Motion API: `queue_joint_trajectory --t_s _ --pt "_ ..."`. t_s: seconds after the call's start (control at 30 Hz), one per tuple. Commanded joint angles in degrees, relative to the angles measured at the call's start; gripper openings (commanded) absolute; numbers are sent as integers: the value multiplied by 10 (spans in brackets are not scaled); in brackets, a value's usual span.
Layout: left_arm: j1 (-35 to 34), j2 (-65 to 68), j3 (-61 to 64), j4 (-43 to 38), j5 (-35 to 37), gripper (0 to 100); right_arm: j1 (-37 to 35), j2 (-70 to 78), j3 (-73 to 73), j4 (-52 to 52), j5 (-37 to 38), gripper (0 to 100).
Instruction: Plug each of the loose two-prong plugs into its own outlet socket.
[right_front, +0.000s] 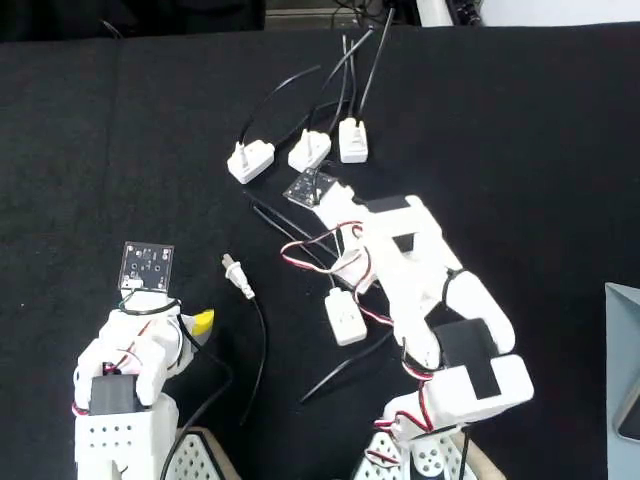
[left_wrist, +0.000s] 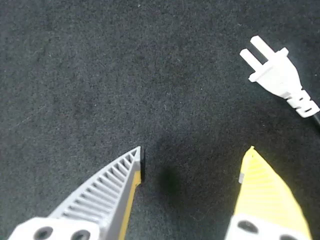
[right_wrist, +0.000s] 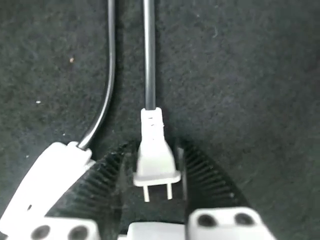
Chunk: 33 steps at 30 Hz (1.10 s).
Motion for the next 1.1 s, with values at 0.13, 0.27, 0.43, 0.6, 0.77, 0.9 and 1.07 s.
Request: queue_joint_trajectory --t_s 0.13,0.27,0.43,0.6,0.77,0.9,1.07 --pt "2 1 11 2 -1 308 3 -16 -19 3 4 13" --pt "2 1 11 2 -1 308 4 -20 -19 4 -2 28" --pt "2 1 11 2 -1 308 2 -66 -18 46 -3 173" --pt "2 1 11 2 -1 308 -5 -124 -15 91 -3 177" --pt "2 1 11 2 -1 308 -18 -133 9 107 -2 177" --pt "2 1 11 2 -1 308 -30 -133 51 68 -1 177" --pt "2 1 11 2 -1 308 -29 -132 87 -1 4 177"
